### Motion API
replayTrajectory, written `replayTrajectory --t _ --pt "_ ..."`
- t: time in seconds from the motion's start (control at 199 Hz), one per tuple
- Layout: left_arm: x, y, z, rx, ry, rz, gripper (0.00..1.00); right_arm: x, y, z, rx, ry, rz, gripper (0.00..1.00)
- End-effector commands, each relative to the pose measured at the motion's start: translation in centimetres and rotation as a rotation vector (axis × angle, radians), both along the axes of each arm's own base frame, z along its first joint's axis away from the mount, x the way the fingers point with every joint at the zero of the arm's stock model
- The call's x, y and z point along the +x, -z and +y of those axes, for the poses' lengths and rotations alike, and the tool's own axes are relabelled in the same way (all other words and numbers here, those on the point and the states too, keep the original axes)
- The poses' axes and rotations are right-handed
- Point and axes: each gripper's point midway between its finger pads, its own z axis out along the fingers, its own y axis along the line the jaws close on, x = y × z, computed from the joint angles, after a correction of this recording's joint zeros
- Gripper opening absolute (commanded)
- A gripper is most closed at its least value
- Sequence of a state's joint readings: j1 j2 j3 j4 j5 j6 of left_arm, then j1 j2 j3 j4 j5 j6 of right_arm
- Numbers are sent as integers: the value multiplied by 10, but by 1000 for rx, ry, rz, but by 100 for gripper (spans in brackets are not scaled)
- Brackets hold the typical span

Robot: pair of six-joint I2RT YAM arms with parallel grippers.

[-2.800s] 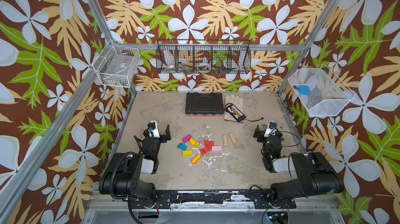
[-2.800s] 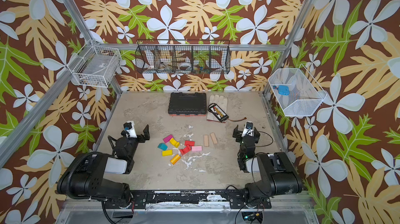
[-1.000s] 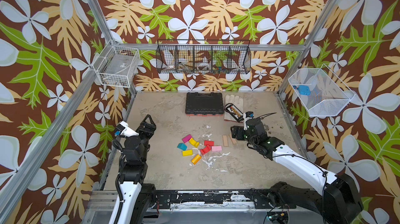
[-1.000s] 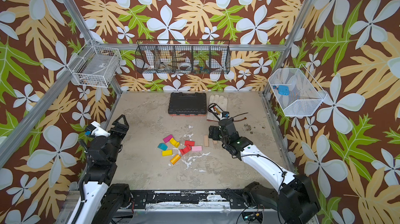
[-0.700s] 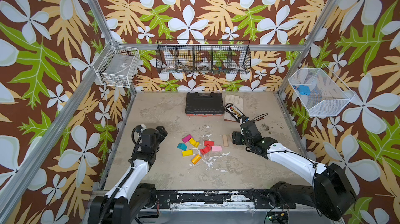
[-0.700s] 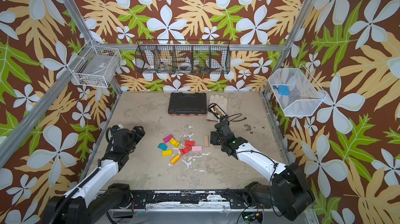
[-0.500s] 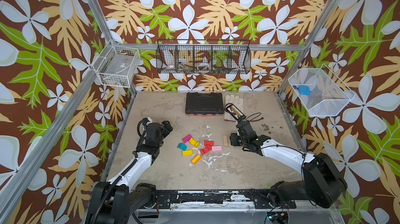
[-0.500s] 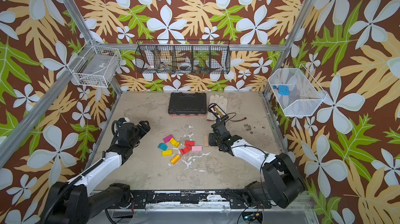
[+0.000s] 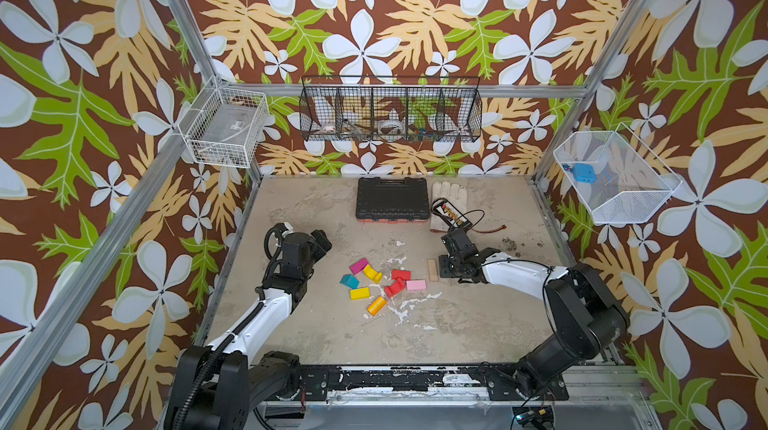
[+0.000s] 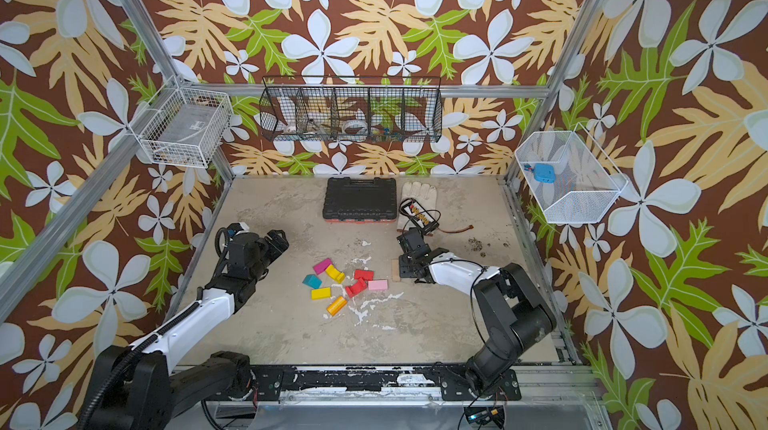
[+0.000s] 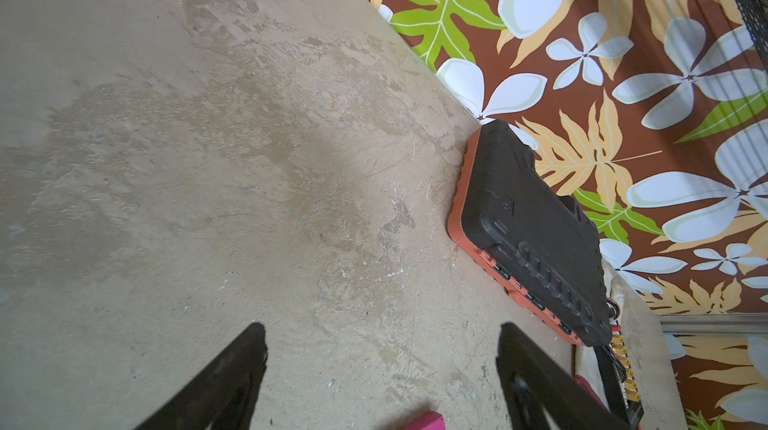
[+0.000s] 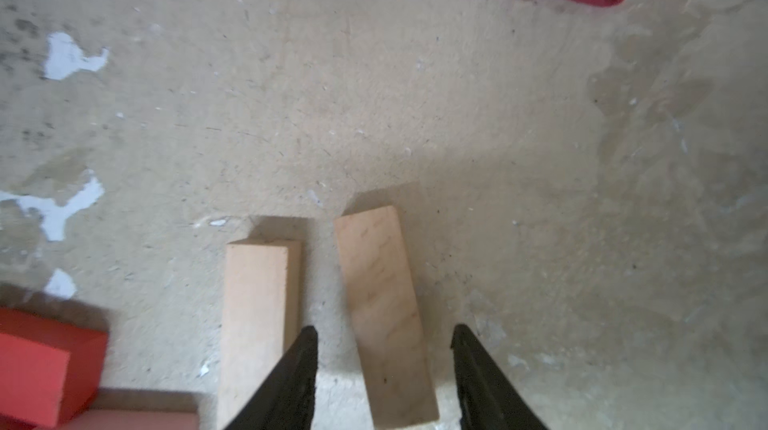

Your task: Build the wood block tower

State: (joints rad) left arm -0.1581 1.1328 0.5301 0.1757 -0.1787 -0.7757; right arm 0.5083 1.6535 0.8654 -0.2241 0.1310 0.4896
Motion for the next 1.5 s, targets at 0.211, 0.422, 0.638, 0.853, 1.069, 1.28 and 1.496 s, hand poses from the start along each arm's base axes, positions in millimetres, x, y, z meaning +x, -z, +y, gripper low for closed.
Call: replayTrajectory --t 0.211,0.422,0.638,0.853,1.069,1.28,1.496 --pt "1 -3 3 19 -13 2 87 -1 14 -4 -54 0 53 31" --pt "0 -2 4 22 -17 4 87 1 13 -20 -67 49 53 18" --pt "3 -1 1 20 -4 14 86 1 13 -53 -37 147 64 13" --pt "5 4 0 21 0 33 86 1 8 -65 -43 186 50 15" --pt "6 5 0 23 3 44 86 1 19 -61 -43 173 97 16" --pt "6 5 0 25 1 47 86 0 15 -62 -35 176 80 32" --pt "6 4 0 23 2 45 86 0 10 -66 -46 191 66 46"
